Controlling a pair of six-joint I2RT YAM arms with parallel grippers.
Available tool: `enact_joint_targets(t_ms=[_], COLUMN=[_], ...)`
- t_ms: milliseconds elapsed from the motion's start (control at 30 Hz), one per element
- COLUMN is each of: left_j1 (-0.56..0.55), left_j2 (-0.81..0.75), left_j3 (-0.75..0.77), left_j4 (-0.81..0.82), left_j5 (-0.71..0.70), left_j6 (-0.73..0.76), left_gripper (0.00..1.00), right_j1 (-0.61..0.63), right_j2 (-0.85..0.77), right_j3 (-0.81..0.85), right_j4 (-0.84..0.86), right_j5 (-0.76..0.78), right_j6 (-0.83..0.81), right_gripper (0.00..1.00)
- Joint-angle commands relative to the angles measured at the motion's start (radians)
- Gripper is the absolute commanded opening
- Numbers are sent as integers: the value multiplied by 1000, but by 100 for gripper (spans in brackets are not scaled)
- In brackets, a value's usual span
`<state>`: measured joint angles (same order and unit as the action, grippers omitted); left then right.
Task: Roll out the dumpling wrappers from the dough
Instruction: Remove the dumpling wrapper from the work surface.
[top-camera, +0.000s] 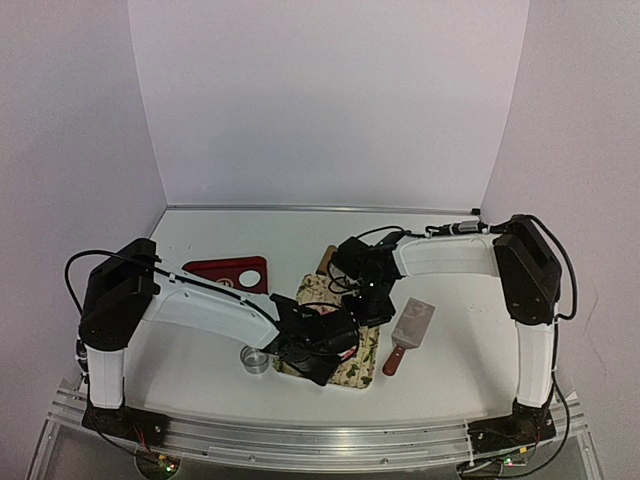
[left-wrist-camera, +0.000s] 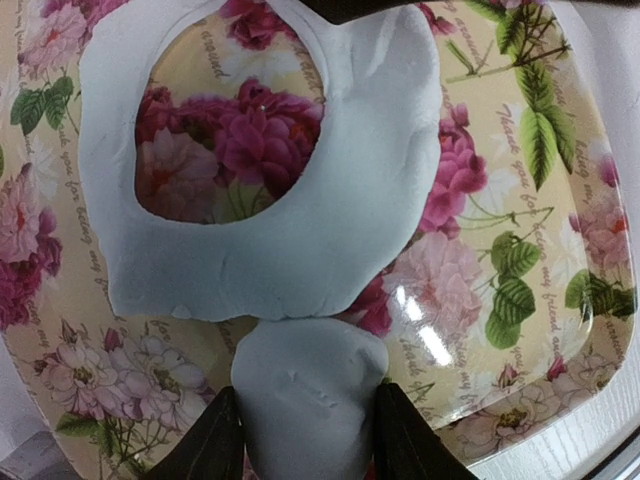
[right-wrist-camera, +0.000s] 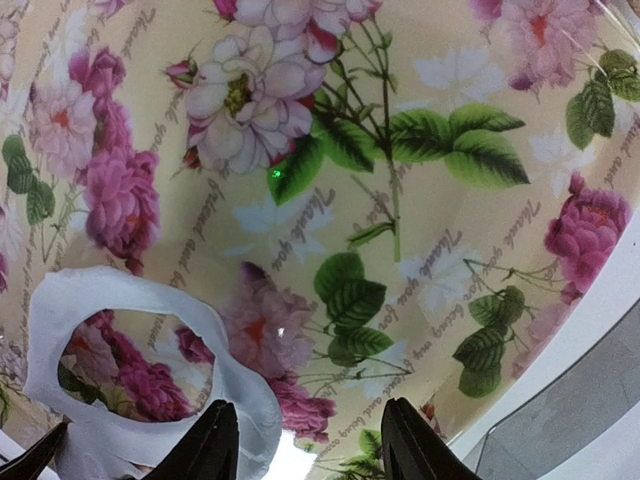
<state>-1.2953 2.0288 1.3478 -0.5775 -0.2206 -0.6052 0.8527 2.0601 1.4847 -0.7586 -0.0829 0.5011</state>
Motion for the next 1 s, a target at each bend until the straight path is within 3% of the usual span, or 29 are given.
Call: enact_joint_targets(t_ms=[0, 400, 700, 967], left_j1=[-4, -3, -4, -4], left_j2=[38, -28, -70, -94], left_j3=[-58, -147, -221, -235], left_j4=[-76, -40, -48, -23], left_j5=[53, 45, 54, 62], left_j6=[0, -43, -62, -53], left_gripper=[43, 43, 43, 43], right_j1=[32, 35, 19, 1], right_j2=[46, 120, 89, 101], right_j3=[27, -17, 1, 43], right_j4=[-27, -92, -142, -147], right_j5=[38, 153, 267, 257], right_j6=[-7, 7, 32, 23], right_gripper=[32, 28, 28, 27])
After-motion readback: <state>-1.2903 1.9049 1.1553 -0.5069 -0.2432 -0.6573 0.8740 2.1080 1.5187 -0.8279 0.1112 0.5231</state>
